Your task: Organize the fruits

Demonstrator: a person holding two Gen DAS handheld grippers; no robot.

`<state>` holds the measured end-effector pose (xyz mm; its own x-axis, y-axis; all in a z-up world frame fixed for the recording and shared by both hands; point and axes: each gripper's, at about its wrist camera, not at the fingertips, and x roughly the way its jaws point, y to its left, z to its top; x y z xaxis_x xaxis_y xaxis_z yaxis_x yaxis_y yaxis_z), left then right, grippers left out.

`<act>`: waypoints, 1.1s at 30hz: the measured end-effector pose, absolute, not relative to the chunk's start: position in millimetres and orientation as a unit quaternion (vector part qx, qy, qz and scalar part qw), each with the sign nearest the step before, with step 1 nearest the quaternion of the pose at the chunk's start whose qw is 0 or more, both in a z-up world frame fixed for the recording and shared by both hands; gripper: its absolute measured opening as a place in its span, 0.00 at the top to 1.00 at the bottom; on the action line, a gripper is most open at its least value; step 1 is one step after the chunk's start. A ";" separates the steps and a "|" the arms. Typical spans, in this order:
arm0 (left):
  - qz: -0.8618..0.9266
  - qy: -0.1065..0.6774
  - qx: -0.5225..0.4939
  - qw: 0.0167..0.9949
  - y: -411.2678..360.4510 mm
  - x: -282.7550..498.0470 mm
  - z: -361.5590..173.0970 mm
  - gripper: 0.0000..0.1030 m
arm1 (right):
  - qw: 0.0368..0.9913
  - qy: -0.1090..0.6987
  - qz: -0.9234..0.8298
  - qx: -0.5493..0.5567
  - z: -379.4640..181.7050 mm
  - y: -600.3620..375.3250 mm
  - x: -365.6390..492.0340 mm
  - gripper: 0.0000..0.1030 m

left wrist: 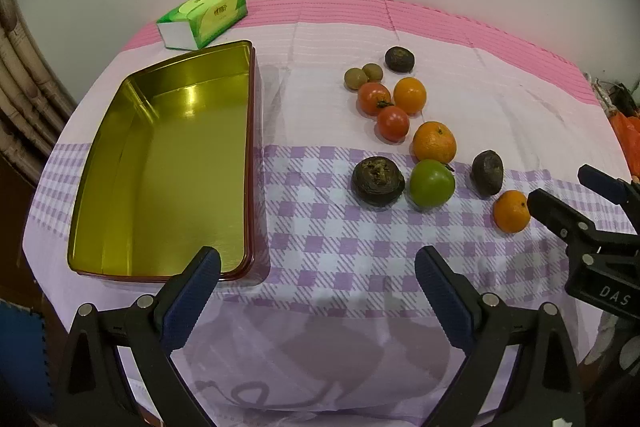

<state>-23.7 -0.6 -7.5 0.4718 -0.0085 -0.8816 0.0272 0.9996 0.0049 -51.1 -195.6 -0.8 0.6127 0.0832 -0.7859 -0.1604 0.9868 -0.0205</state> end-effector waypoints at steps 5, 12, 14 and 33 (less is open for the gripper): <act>-0.008 0.514 0.011 0.858 -0.5 -24.1 -8.3 0.07 | 0.892 0.444 0.065 -0.046 -6.0 -196.5 -50.4 0.08; -0.008 0.516 0.015 0.856 -1.8 -25.5 -10.8 0.07 | 0.892 0.447 0.061 -0.043 -7.2 -197.2 -50.9 0.08; -0.007 0.518 0.017 0.855 -2.4 -25.3 -11.5 0.07 | 0.891 0.449 0.063 -0.042 -7.6 -196.7 -50.4 0.08; -0.008 0.519 0.017 0.855 -1.8 -24.7 -13.5 0.07 | 0.886 0.457 0.065 -0.038 -13.5 -197.1 -49.4 0.08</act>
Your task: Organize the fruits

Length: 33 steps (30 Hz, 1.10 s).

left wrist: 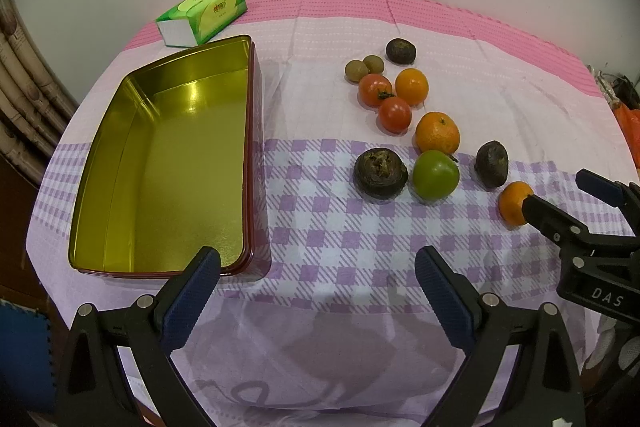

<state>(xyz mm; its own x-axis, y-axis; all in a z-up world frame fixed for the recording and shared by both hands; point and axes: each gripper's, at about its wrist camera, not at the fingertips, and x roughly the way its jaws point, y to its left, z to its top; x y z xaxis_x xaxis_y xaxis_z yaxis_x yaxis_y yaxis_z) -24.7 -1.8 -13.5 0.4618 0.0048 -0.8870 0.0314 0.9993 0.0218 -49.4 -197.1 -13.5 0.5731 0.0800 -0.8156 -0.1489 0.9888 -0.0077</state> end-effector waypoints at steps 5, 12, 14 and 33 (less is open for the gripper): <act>-0.007 0.519 0.018 0.854 -1.0 -25.2 -15.0 0.07 | 0.885 0.460 0.065 -0.040 -15.6 -195.5 -49.4 0.08; -0.006 0.520 0.019 0.854 -1.4 -24.8 -15.8 0.07 | 0.879 0.470 0.066 -0.039 -19.7 -194.3 -48.4 0.08; -0.007 0.520 0.018 0.854 -1.8 -24.7 -15.7 0.07 | 0.879 0.471 0.066 -0.039 -20.6 -194.0 -48.4 0.08; -0.010 0.517 0.021 0.855 -6.2 -18.4 -14.0 0.11 | 0.873 0.482 0.063 -0.038 -26.7 -197.8 -45.3 0.08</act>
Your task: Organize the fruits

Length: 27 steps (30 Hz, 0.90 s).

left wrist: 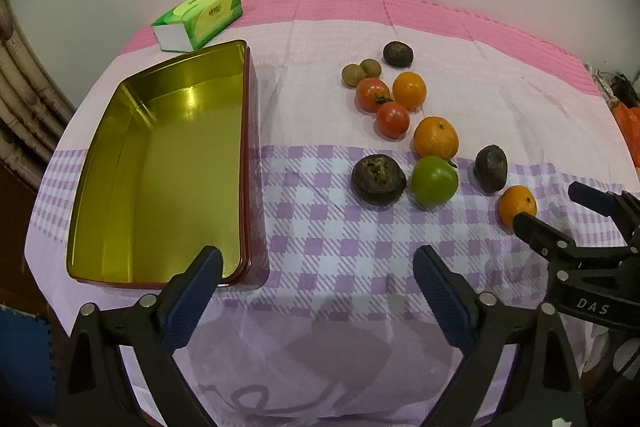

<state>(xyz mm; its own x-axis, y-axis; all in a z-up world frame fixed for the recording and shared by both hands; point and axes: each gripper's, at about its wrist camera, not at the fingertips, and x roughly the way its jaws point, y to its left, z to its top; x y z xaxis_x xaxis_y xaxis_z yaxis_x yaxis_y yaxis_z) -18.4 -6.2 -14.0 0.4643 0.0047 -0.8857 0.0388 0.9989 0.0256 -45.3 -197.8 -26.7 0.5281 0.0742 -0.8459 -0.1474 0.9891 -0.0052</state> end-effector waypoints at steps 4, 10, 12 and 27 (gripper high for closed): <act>-0.013 0.516 0.025 0.856 -6.7 -14.5 -12.9 0.11 | 0.870 0.487 0.062 -0.042 -30.8 -198.6 -43.7 0.08; -0.020 0.514 0.033 0.857 -7.3 -6.8 -12.7 0.16 | 0.862 0.503 0.053 -0.047 -42.0 -201.4 -42.2 0.08; -0.029 0.517 0.033 0.855 -7.5 -3.2 -14.6 0.18 | 0.858 0.509 0.051 -0.044 -46.3 -204.6 -40.3 0.08; -0.061 0.501 0.073 0.860 -21.3 18.0 -8.8 0.28 | 0.846 0.531 0.038 -0.043 -63.2 -214.0 -32.7 0.08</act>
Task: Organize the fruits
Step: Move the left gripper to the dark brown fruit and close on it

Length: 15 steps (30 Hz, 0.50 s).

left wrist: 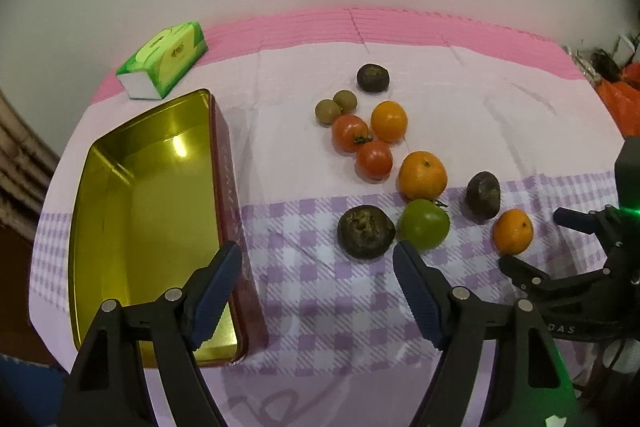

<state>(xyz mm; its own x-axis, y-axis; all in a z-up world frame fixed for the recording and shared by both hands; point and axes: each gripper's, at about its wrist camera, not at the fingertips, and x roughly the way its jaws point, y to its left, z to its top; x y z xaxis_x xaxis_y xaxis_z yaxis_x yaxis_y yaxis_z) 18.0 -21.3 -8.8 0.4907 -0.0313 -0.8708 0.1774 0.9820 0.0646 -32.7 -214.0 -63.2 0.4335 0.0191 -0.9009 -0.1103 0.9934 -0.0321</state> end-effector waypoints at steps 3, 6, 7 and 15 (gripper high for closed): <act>-0.066 0.511 0.071 0.854 -23.1 23.3 -15.8 0.30 | 0.846 0.530 0.040 -0.043 -64.1 -213.7 -33.5 0.08; -0.076 0.519 0.068 0.848 -26.2 27.9 -22.1 0.39 | 0.847 0.528 0.042 -0.042 -64.6 -214.0 -33.0 0.07; -0.079 0.520 0.070 0.848 -27.6 28.9 -23.8 0.39 | 0.847 0.528 0.042 -0.042 -64.6 -214.3 -32.6 0.06; -0.091 0.532 0.082 0.838 -34.6 41.3 -41.4 0.46 | 0.847 0.529 0.043 -0.040 -65.1 -214.5 -31.4 0.04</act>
<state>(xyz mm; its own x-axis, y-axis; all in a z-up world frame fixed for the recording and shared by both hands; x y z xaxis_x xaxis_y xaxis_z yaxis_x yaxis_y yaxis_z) 41.3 -34.6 -41.4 0.4176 -0.0664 -0.9062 0.2400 0.9700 0.0395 -31.4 -214.5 -65.1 0.4366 0.0308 -0.8991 -0.1147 0.9932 -0.0217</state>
